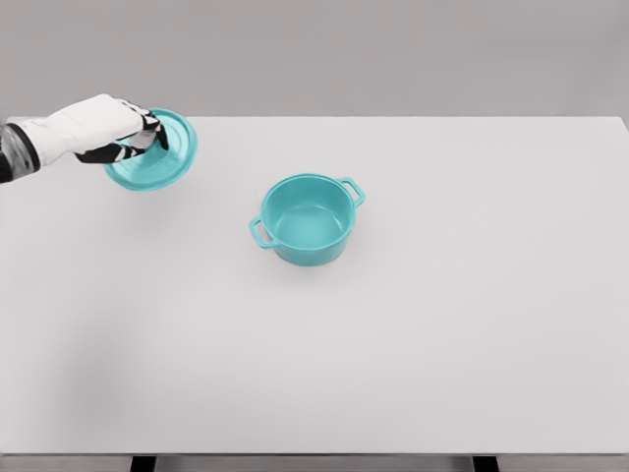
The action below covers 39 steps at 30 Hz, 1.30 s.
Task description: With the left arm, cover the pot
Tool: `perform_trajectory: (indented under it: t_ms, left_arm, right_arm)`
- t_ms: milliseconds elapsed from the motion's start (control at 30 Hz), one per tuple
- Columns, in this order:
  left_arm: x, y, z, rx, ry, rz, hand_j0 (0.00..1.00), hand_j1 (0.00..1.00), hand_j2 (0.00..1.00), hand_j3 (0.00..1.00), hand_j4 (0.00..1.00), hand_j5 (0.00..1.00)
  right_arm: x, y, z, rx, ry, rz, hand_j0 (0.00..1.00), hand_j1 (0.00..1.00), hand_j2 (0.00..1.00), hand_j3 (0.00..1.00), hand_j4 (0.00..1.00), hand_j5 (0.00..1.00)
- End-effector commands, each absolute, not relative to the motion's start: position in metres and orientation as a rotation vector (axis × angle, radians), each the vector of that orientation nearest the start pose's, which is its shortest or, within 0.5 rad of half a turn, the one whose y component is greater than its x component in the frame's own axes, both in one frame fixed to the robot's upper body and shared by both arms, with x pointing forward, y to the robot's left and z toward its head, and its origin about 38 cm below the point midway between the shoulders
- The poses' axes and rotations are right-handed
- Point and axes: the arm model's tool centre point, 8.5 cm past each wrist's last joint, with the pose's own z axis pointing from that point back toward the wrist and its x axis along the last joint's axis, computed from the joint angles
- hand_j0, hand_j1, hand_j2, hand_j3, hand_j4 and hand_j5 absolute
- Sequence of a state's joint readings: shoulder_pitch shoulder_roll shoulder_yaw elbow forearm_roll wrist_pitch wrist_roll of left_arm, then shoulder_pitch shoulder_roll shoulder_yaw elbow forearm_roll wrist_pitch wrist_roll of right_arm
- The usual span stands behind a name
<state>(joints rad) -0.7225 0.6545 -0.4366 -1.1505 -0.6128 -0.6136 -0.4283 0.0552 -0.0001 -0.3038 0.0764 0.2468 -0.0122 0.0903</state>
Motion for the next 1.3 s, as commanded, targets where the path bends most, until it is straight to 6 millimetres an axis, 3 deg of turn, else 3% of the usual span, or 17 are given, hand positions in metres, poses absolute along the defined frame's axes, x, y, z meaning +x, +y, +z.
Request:
perform_trajectory:
  t_ms: [0, 267, 567, 933, 1267]
  left_arm:
    - [0.489, 0.326, 0.237, 0.652, -1.478, -1.896, 0.53, 0.53, 0.53, 0.53, 0.53, 0.53]
    - [0.482, 0.305, 0.242, 0.629, -1.546, -1.94, 0.53, 0.53, 0.53, 0.53, 0.53, 0.53]
    - [0.468, 0.261, 0.247, 0.58, -1.634, -2.044, 0.52, 0.52, 0.52, 0.52, 0.52, 0.52]
    - [0.465, 0.212, 0.234, 0.477, -1.707, -2.081, 0.52, 0.52, 0.52, 0.52, 0.52, 0.52]
    - [0.462, 0.182, 0.225, 0.408, -1.735, -2.118, 0.52, 0.52, 0.52, 0.52, 0.52, 0.52]
  right_arm:
    - [-0.059, -0.256, -0.258, 0.022, 0.111, -0.068, 1.0, 1.0, 1.0, 1.0, 1.0, 1.0]
    - [-0.059, -0.256, -0.258, 0.022, 0.11, -0.067, 1.0, 1.0, 1.0, 1.0, 1.0, 1.0]
    - [-0.059, -0.256, -0.258, 0.022, 0.111, -0.068, 1.0, 1.0, 1.0, 1.0, 1.0, 1.0]
    - [-0.059, -0.256, -0.258, 0.022, 0.111, -0.068, 1.0, 1.0, 1.0, 1.0, 1.0, 1.0]
    - [-0.059, -0.256, -0.258, 0.022, 0.111, -0.068, 1.0, 1.0, 1.0, 1.0, 1.0, 1.0]
